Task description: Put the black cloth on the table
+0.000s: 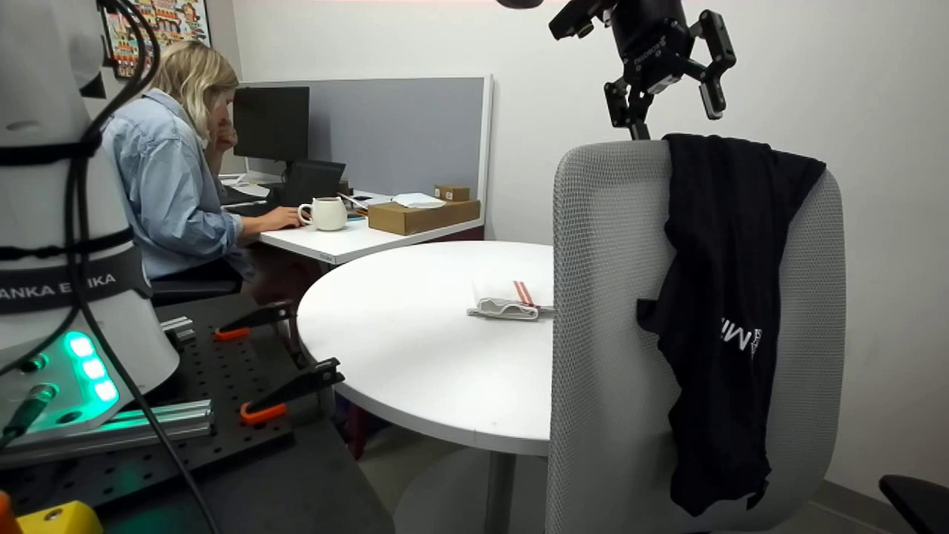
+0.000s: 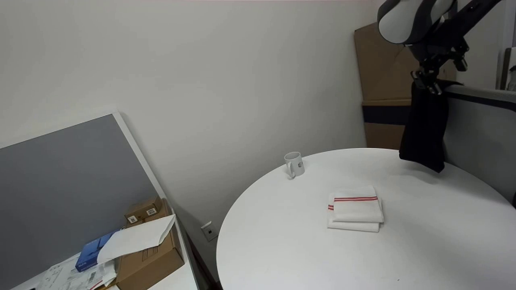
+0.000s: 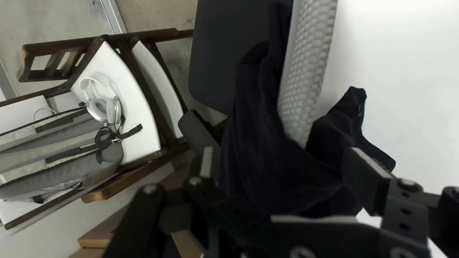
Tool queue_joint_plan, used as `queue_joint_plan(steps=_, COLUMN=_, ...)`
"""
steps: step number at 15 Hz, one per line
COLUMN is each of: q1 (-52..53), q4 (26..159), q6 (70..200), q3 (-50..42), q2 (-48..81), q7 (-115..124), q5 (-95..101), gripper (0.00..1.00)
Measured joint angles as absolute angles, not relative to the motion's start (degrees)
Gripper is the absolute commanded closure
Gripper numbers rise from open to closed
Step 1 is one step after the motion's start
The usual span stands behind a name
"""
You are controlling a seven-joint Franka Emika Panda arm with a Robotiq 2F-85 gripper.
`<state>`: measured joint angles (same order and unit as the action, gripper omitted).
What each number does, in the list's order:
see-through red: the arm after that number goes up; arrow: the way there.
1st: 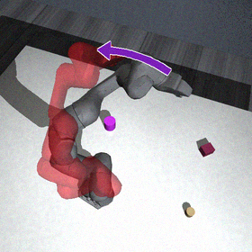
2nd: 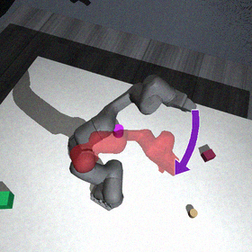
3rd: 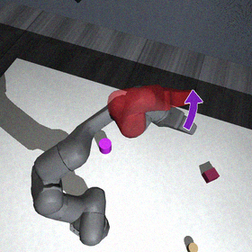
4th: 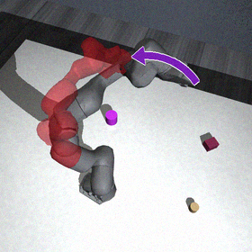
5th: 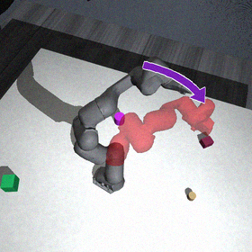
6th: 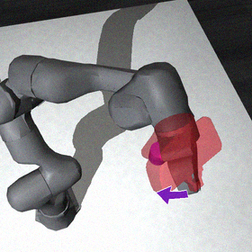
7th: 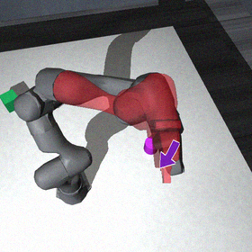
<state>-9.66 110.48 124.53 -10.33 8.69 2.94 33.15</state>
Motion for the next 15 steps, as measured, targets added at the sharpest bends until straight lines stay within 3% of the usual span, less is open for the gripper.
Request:
queue_joint_plan(steps=7, q1=-9.5, q4=110.4, q6=124.5, q3=-10.2, q2=8.9, q7=2.9, q5=33.1, gripper=0.96)
queue_joint_plan(steps=8, q1=-9.5, q4=110.4, q6=124.5, q3=-10.1, q2=8.9, q7=2.9, q5=33.0, gripper=1.00)
queue_joint_plan(steps=15, q1=-9.3, q4=110.4, q6=124.5, q3=-10.1, q2=8.7, q7=3.6, q5=32.4, gripper=0.96)
